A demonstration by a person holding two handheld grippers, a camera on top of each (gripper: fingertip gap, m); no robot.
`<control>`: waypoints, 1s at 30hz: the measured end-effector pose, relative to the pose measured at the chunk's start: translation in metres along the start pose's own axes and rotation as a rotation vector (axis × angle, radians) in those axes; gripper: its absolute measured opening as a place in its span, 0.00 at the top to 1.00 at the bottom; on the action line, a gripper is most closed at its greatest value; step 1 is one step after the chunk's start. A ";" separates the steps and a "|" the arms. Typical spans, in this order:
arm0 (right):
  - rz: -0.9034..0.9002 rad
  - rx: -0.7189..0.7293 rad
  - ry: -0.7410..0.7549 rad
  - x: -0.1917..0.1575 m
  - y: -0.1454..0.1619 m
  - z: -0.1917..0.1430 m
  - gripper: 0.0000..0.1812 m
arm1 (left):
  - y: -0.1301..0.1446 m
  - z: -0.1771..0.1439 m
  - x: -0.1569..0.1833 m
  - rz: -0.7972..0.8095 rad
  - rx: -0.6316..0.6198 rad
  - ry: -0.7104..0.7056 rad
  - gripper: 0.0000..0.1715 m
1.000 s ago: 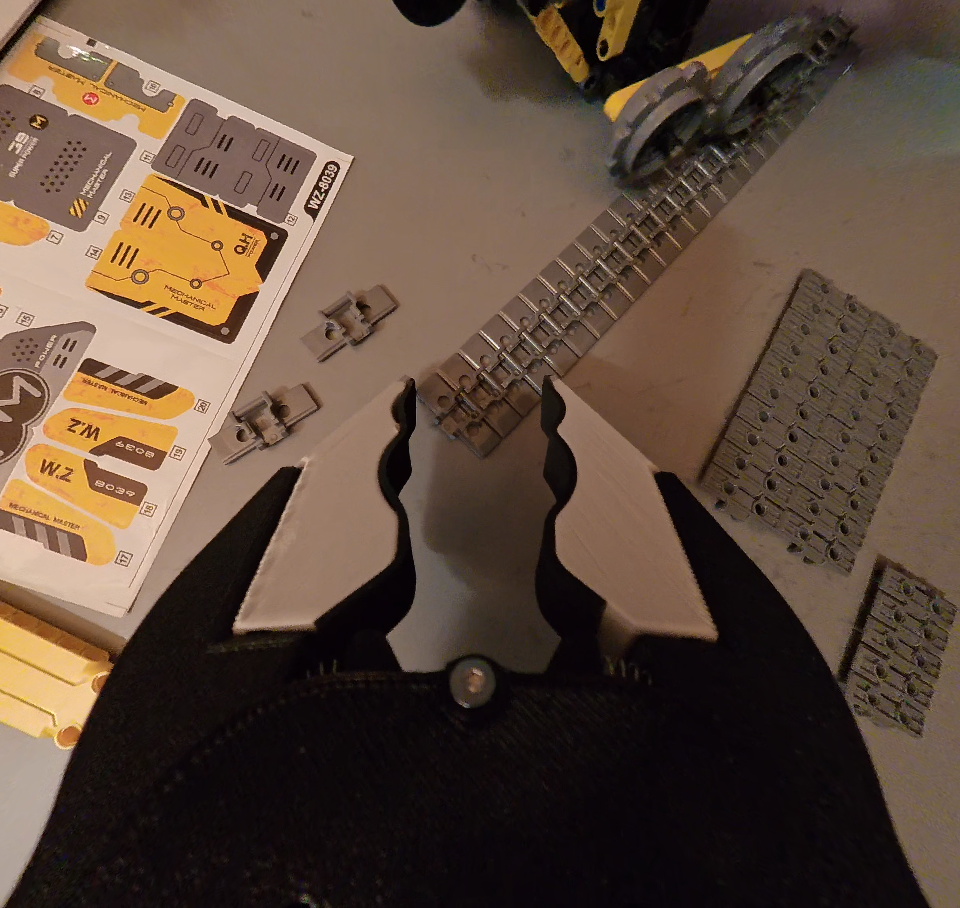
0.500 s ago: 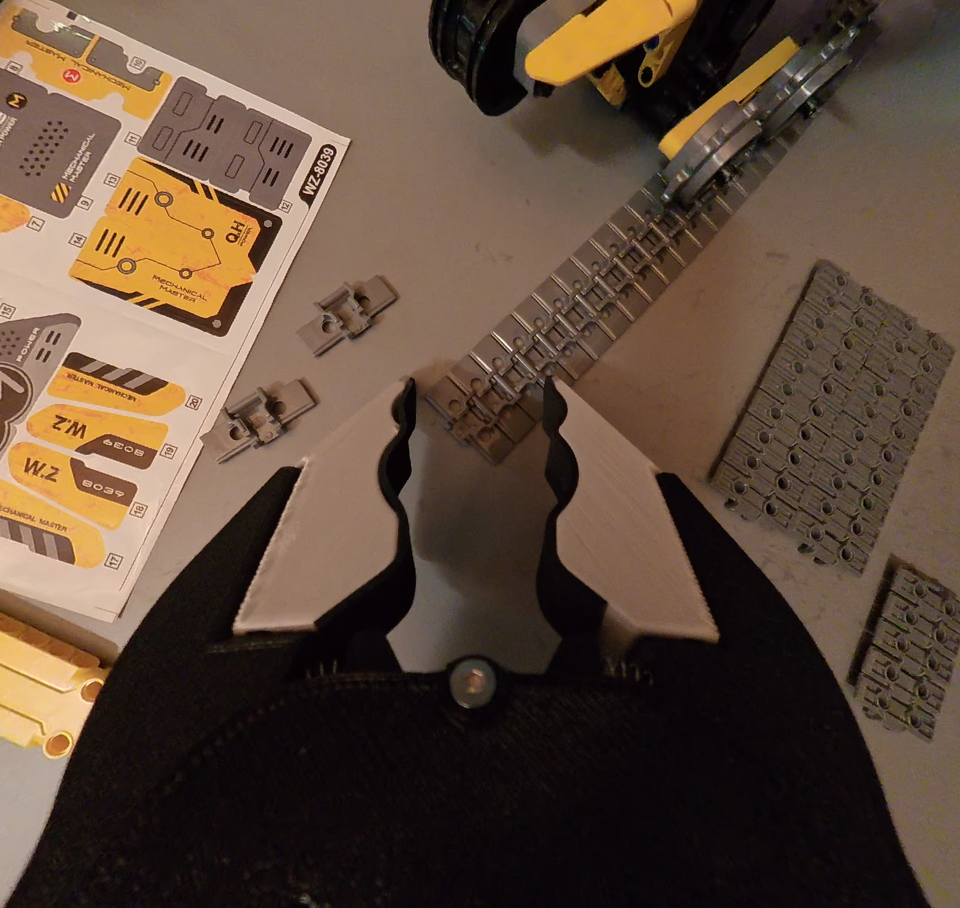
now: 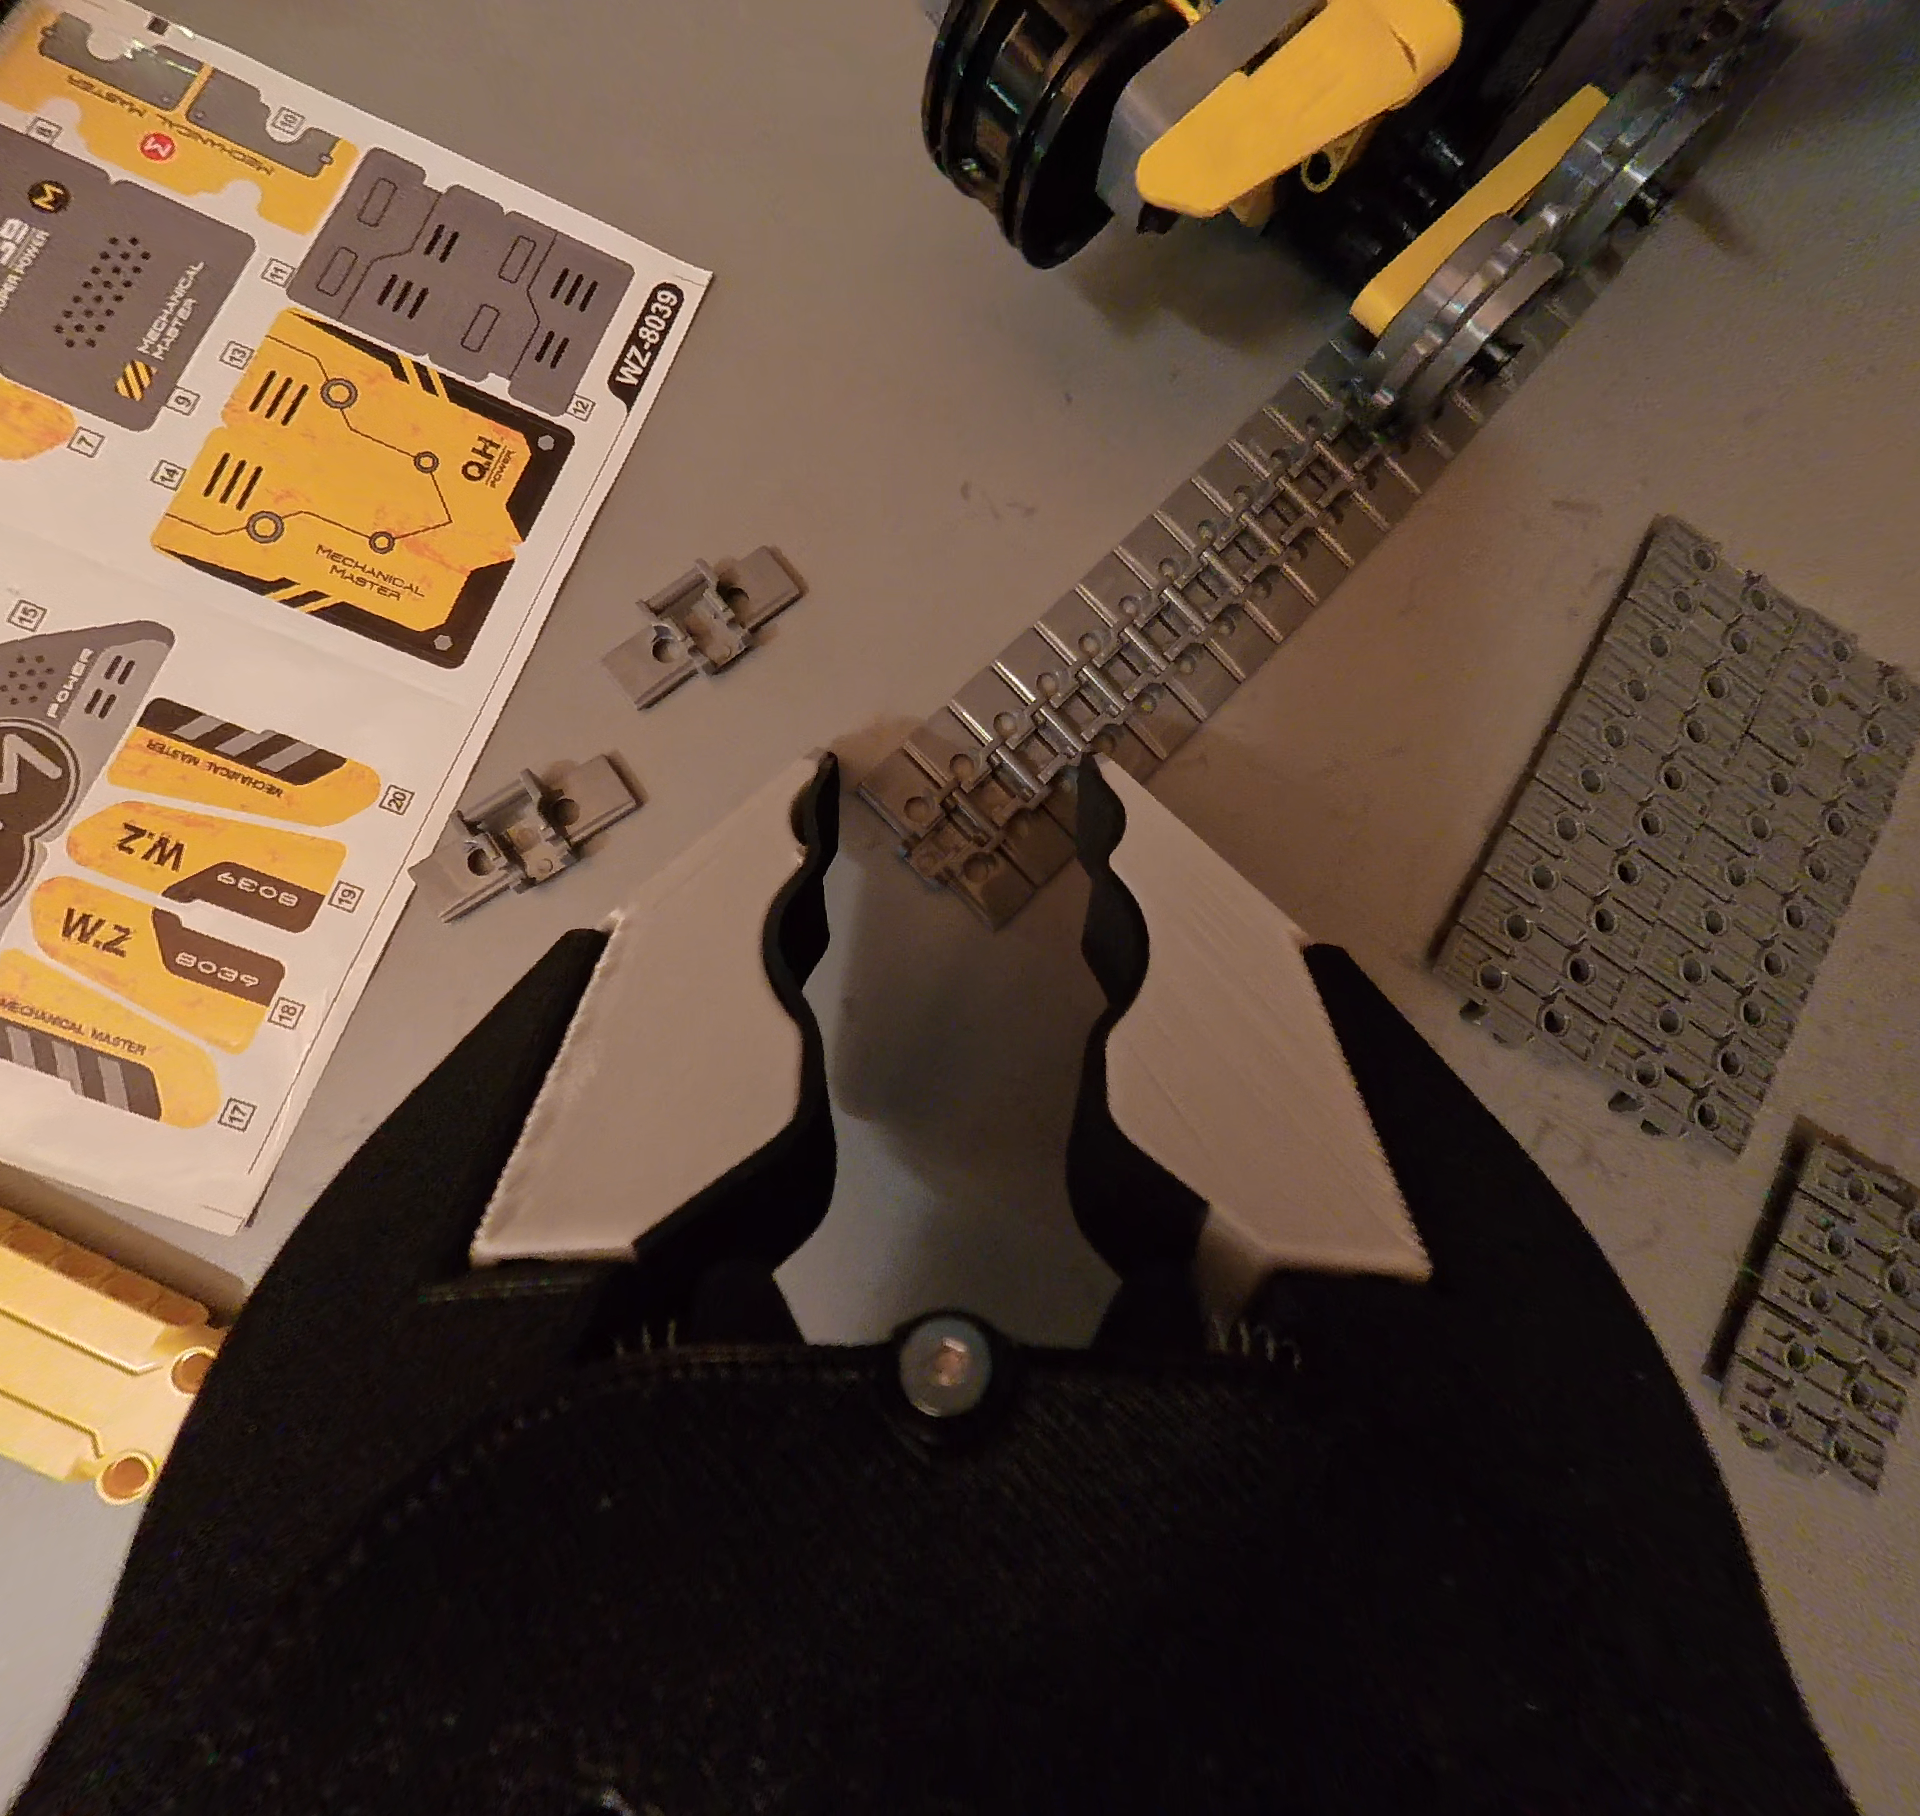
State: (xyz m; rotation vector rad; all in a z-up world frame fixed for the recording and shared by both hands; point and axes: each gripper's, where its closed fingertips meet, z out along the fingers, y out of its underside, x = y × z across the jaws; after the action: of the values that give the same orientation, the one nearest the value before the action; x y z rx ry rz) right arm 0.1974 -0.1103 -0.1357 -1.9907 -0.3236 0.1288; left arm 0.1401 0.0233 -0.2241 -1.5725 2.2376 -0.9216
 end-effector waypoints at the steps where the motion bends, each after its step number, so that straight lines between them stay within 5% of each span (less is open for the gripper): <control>1: -0.009 0.001 0.003 0.000 0.000 -0.001 0.92 | 0.000 0.000 0.000 0.000 0.000 0.001 0.74; 12: -0.003 0.031 0.053 0.001 0.000 -0.003 0.89 | 0.000 0.000 0.001 0.008 -0.006 -0.002 0.73; 20: 0.205 0.168 0.200 -0.002 -0.016 -0.046 0.80 | -0.006 -0.011 -0.002 0.014 0.026 -0.023 0.72; 30: 0.504 -0.384 0.548 -0.008 0.115 -0.076 0.70 | -0.002 -0.039 -0.013 -0.032 0.042 -0.061 0.65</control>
State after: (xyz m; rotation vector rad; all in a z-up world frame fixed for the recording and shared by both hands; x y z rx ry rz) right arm 0.2268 -0.2244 -0.2071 -2.3509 0.5467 -0.1754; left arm 0.1254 0.0483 -0.1949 -1.6000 2.1444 -0.9104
